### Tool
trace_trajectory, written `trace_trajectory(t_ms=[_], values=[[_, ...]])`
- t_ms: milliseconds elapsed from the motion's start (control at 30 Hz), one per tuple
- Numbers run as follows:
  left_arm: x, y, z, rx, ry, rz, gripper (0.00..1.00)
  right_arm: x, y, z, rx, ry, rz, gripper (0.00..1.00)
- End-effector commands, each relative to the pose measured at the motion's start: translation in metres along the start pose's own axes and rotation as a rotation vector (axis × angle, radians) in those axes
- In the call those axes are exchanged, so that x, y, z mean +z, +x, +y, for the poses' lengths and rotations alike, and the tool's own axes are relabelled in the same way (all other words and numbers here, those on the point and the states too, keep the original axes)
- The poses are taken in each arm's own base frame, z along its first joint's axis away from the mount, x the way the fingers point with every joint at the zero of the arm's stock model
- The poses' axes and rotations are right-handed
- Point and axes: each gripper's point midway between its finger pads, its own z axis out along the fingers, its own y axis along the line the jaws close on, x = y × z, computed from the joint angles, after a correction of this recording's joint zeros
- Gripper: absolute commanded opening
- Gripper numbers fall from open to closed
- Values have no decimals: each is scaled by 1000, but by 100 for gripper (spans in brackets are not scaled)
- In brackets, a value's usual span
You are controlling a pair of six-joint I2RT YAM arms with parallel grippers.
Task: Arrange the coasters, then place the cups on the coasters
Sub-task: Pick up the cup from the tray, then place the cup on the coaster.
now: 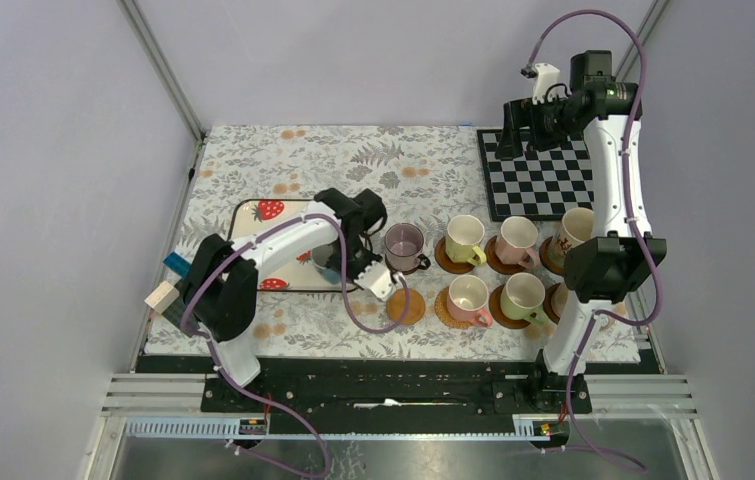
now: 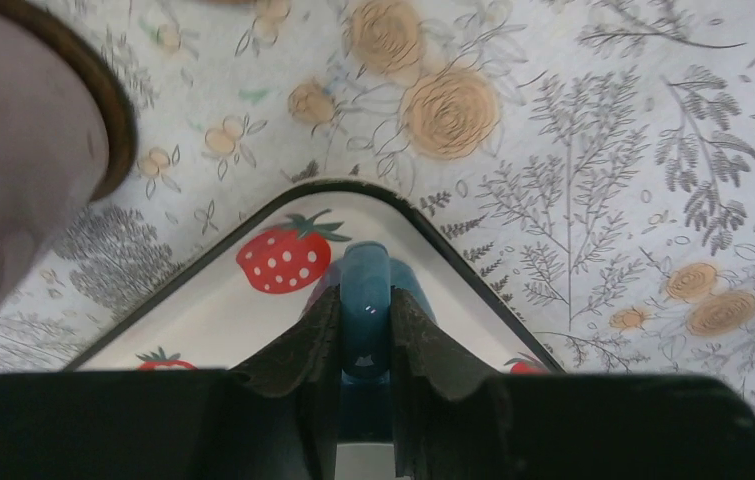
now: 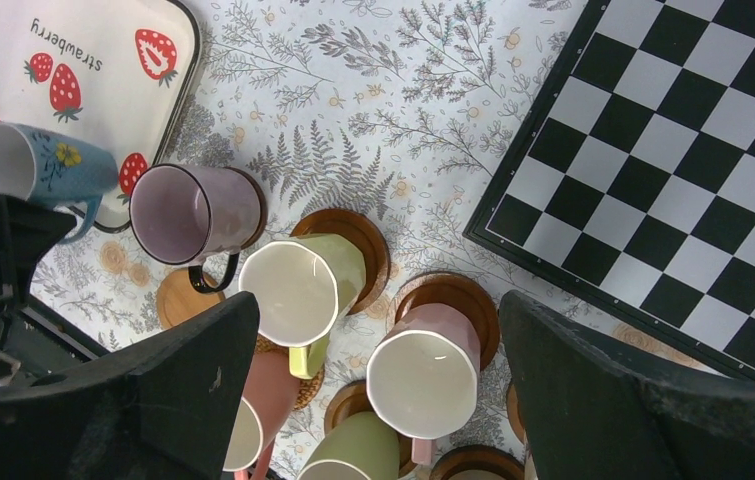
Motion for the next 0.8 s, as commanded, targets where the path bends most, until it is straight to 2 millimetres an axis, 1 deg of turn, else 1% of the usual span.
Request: trace_trajectory(t_ms=[0,167,233,333,400,533,600,700,767], values=[[-37,-27,-8,93,-38,62,0,-30,-9,9,-36,3,-68,97],[-52,-63,-8,148,-56,67,0,-33,-3,4,-17,-1,-87,97],[-54,-83,-6,179,-68,60,0,-32,-1,2,-19,2,-100,98],[-52,-105,-6,202,-71,64,0,-33,4,1,-22,10,-113,98],[-46,-115,-7,221,-62,76,0,-34,6,2,-21,14,-126,98],[-34,-133,-3,246,-85,108,0,-36,8,3,-9,19,-154,99],[-29,-141,-1,251,-95,129,0,-35,13,3,0,27,-156,99],[-22,-149,2,249,-99,143,0,-36,20,1,12,44,-151,100],[-19,-151,8,247,-109,156,0,-37,25,1,17,51,-148,100]])
